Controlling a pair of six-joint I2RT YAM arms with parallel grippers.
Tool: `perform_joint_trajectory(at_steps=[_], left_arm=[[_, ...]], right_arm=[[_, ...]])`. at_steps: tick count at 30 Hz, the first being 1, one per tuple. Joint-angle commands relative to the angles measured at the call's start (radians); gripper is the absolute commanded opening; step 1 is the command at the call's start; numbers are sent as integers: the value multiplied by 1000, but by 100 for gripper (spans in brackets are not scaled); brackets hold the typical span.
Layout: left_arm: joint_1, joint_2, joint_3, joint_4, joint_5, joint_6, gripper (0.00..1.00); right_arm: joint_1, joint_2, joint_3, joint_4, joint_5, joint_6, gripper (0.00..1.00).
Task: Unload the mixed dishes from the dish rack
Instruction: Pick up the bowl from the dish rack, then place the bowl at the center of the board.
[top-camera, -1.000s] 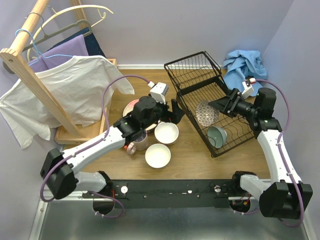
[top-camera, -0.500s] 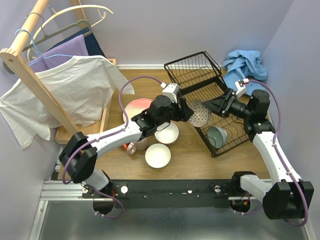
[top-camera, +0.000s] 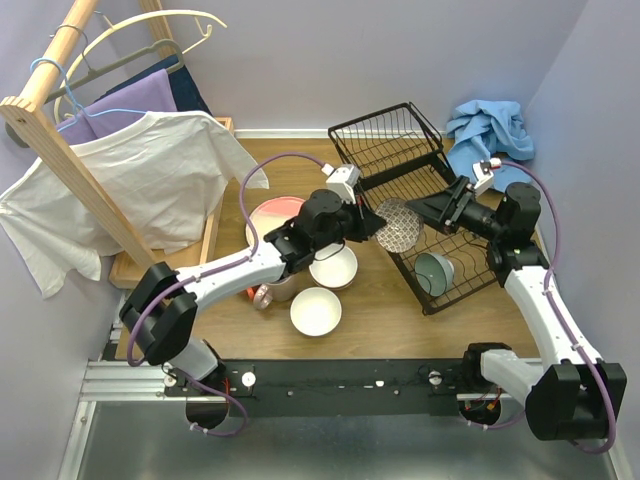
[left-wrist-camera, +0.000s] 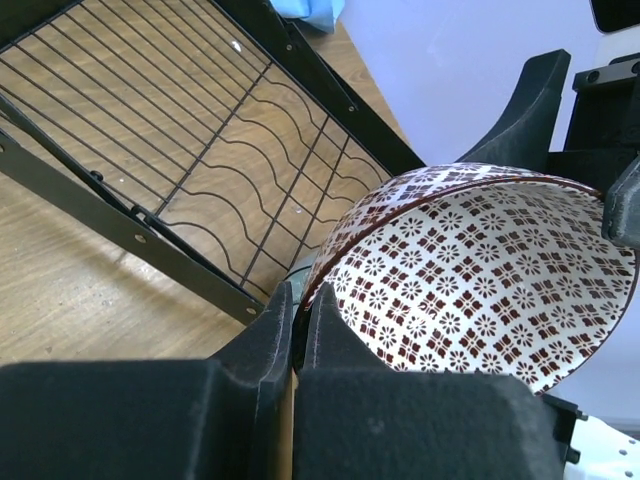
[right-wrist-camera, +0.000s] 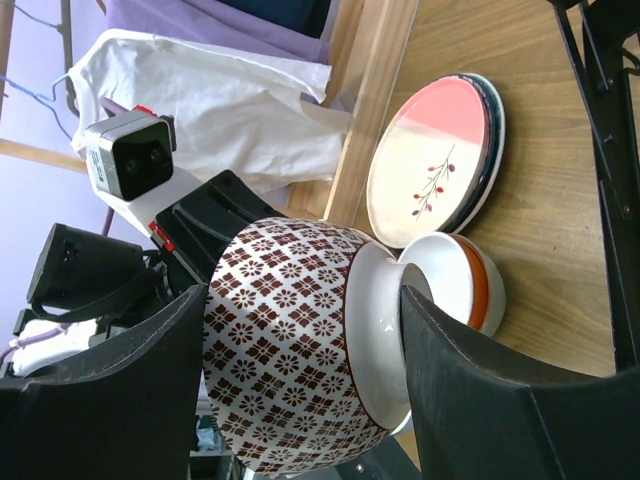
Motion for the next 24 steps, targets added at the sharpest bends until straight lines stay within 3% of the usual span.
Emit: perform_joint_trajectory(at_steps=[1, 3, 6, 11, 17, 24], left_arm=[[-4, -64, -17, -30, -96, 68, 0], [1, -95, -23, -57, -113, 92, 0], [2, -147, -31, -117, -159, 134, 0], [4, -233, -51, -239, -237, 192, 0], [-1, -342, -60, -539, -265, 254, 0], [-15, -480, -109, -837, -252, 248, 0]], right_arm=[[24, -38, 36, -104, 18, -121, 71], [24, -43, 51, -165, 30, -152, 87], [24, -50, 60, -201, 41, -193, 100], [26, -53, 92, -300, 73, -305, 100], [26, -29, 160, -486, 185, -498, 100], [24, -4, 198, -563, 317, -610, 100]])
